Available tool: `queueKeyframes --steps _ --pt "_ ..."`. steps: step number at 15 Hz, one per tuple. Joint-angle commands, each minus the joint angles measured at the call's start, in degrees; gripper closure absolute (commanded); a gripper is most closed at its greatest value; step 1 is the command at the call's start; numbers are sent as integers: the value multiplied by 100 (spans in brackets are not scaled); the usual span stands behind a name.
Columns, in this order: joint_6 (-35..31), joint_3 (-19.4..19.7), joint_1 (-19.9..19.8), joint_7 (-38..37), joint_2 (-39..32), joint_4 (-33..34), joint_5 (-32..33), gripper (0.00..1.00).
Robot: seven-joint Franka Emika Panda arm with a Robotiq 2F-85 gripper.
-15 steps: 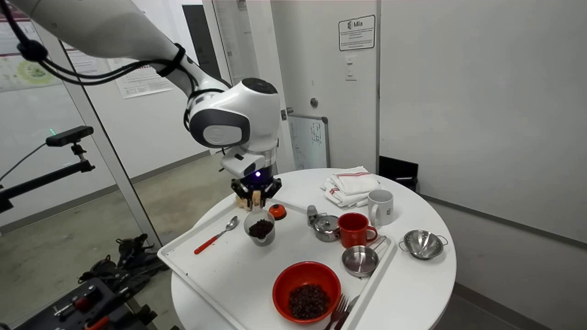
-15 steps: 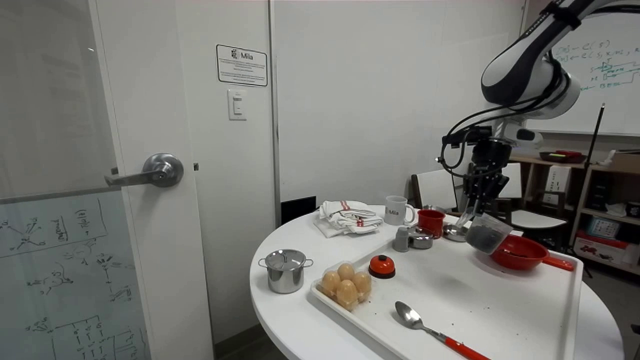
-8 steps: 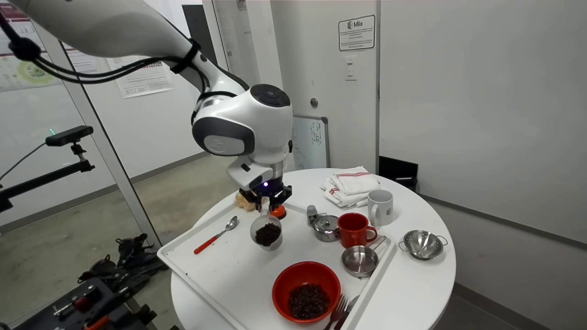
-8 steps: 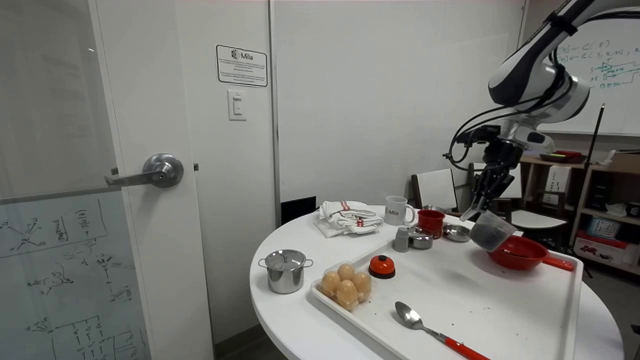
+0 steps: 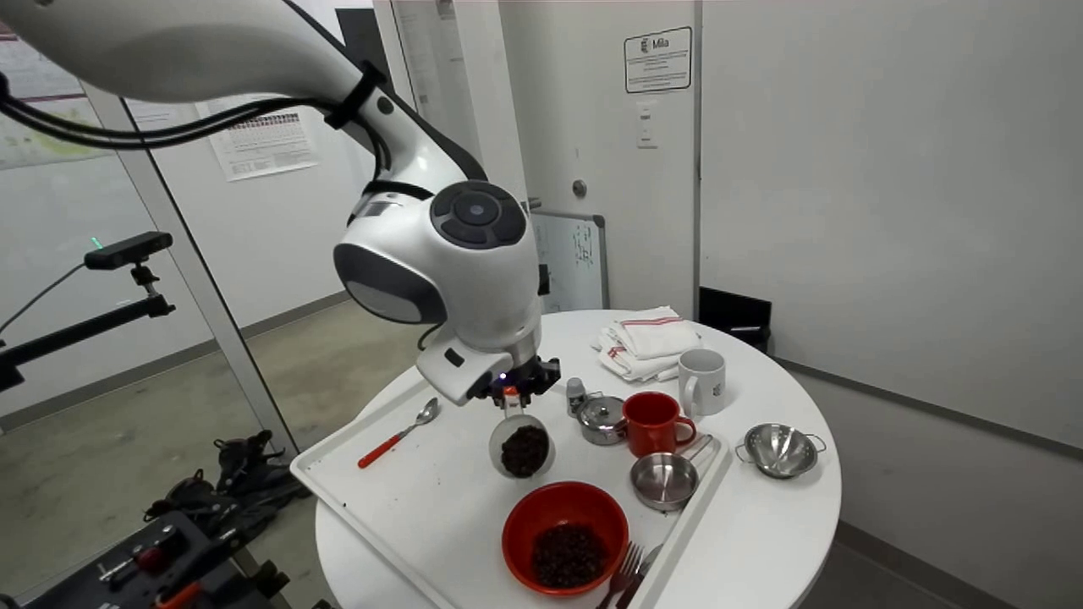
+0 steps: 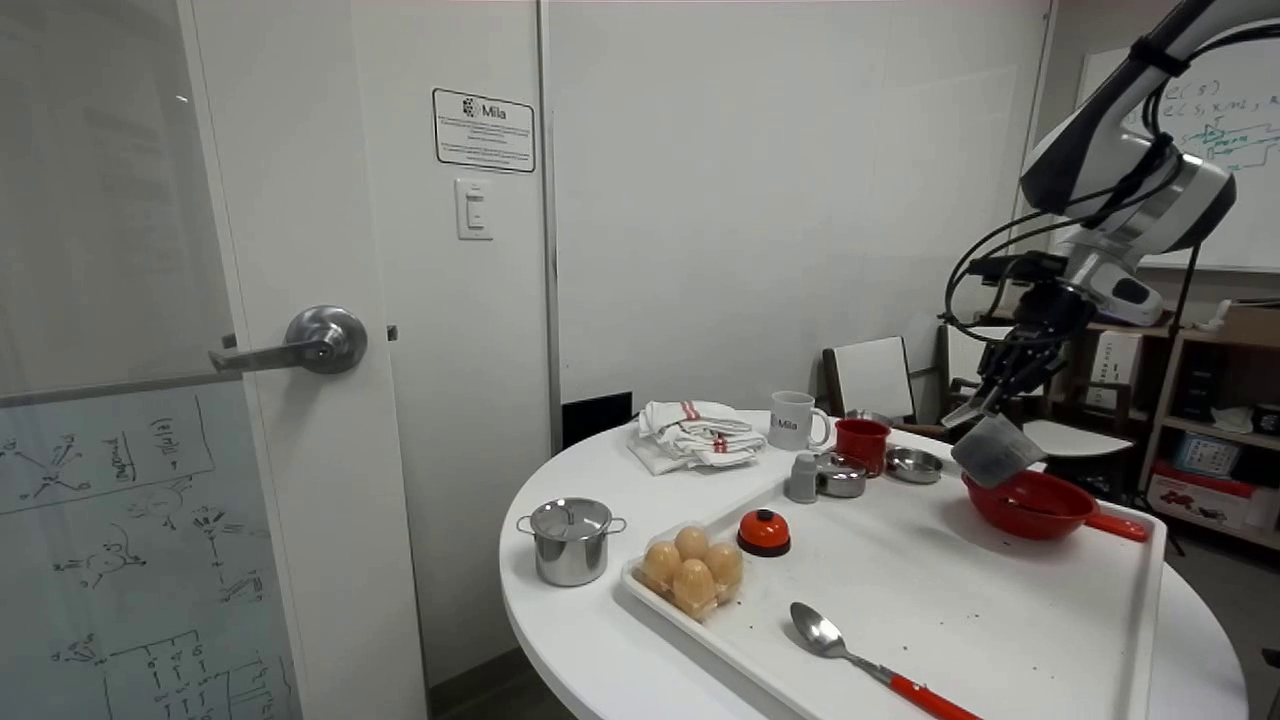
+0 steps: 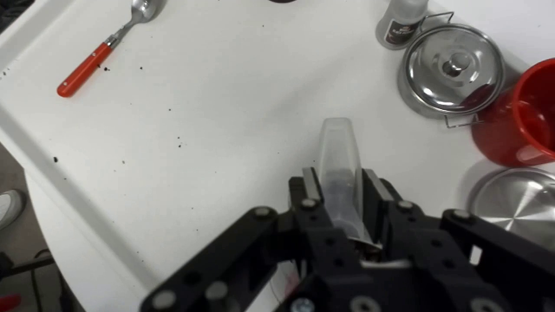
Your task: Pour some of the contents in the clear jug into the red bowl
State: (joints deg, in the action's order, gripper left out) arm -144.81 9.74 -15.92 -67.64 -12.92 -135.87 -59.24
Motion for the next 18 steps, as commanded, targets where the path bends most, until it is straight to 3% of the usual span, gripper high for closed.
queueKeyframes --steps 1,2,7,11,18 --pt "84 -118 -404 1559 492 -318 -936 93" --pt "239 148 -254 1992 511 -325 -1262 93" --pt "1378 567 -452 3312 476 -494 -2640 93" --pt "2243 908 -604 3647 350 -692 -2966 93" --pt "3007 1307 -821 3975 208 -964 -3243 93"
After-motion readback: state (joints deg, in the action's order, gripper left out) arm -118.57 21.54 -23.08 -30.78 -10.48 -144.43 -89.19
